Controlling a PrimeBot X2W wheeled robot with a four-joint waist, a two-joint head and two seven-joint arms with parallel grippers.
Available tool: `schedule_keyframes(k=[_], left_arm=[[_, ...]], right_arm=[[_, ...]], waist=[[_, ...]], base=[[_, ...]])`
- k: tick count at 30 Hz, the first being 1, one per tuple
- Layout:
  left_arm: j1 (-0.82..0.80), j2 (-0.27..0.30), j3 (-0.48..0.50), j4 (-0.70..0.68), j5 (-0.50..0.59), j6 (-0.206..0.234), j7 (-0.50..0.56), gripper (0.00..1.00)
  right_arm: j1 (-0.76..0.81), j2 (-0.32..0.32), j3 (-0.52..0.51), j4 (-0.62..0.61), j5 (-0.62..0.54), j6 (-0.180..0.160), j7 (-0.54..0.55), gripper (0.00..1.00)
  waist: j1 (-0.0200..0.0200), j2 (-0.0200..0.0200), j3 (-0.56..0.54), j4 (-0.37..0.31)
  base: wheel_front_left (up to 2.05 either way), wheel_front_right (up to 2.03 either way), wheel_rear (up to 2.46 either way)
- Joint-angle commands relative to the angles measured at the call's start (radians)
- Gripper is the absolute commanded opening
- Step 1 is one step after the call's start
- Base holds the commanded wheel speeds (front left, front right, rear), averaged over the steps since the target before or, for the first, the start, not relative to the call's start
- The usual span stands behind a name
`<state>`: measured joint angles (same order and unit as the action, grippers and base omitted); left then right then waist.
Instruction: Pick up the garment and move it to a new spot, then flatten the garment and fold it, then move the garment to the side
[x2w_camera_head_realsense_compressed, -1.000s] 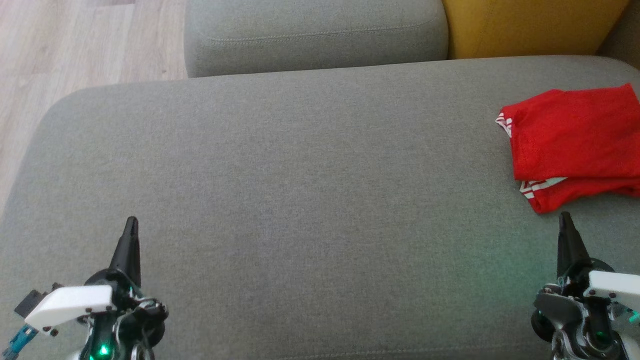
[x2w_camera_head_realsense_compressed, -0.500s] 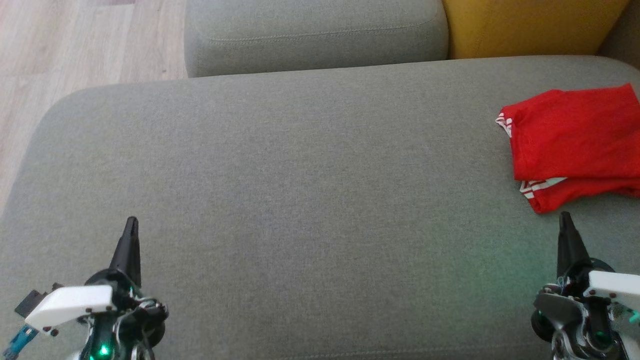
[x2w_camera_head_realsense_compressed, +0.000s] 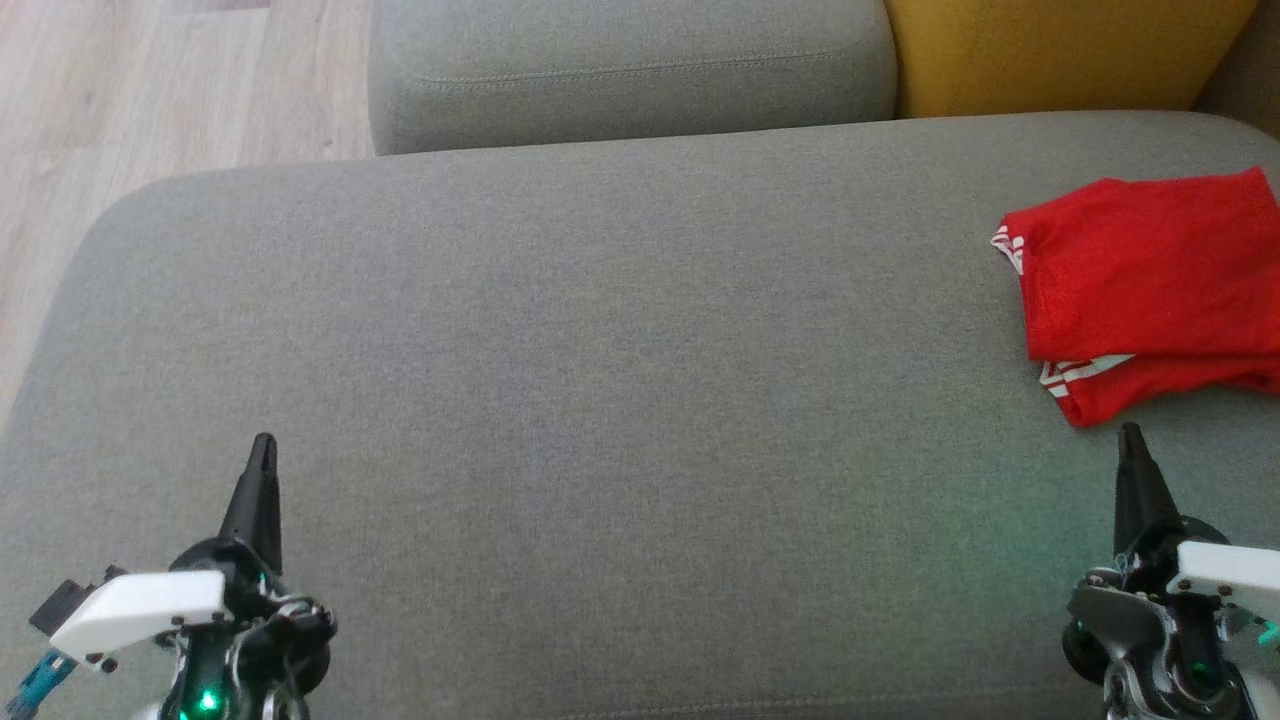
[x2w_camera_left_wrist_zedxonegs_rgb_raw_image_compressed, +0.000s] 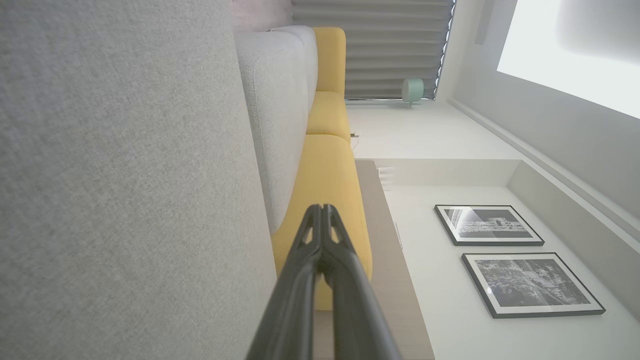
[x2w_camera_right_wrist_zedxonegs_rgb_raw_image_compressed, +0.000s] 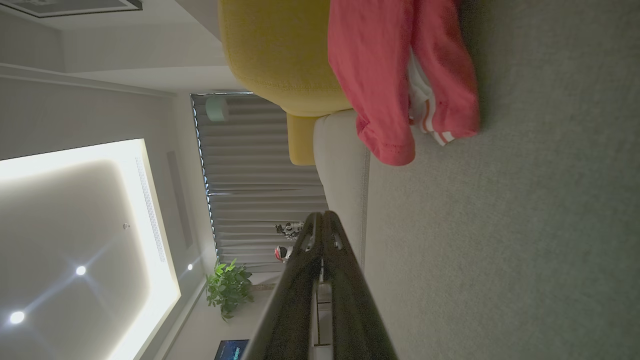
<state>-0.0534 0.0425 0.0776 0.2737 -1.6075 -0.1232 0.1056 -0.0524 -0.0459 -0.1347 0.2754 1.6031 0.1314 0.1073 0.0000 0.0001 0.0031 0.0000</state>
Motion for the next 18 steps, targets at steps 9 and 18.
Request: schedule_keyframes(k=[9, 18], left_arm=[[-0.055, 0.008, 0.037, -0.029, -0.001, -0.007, 0.008, 0.0], [-0.055, 0.008, 0.037, -0.029, 0.0, -0.007, 0.008, 0.0]], right_arm=[[-0.056, -0.004, 0.02, -0.031, 0.005, -0.001, 0.007, 0.0], [-0.056, -0.004, 0.02, -0.031, 0.005, -0.001, 0.007, 0.0]], waist=[[0.0, -0.0001, 0.0, 0.0], [0.0, -0.0001, 0.0, 0.0]], base=[[0.0, 0.0, 0.0], [0.0, 0.0, 0.0]])
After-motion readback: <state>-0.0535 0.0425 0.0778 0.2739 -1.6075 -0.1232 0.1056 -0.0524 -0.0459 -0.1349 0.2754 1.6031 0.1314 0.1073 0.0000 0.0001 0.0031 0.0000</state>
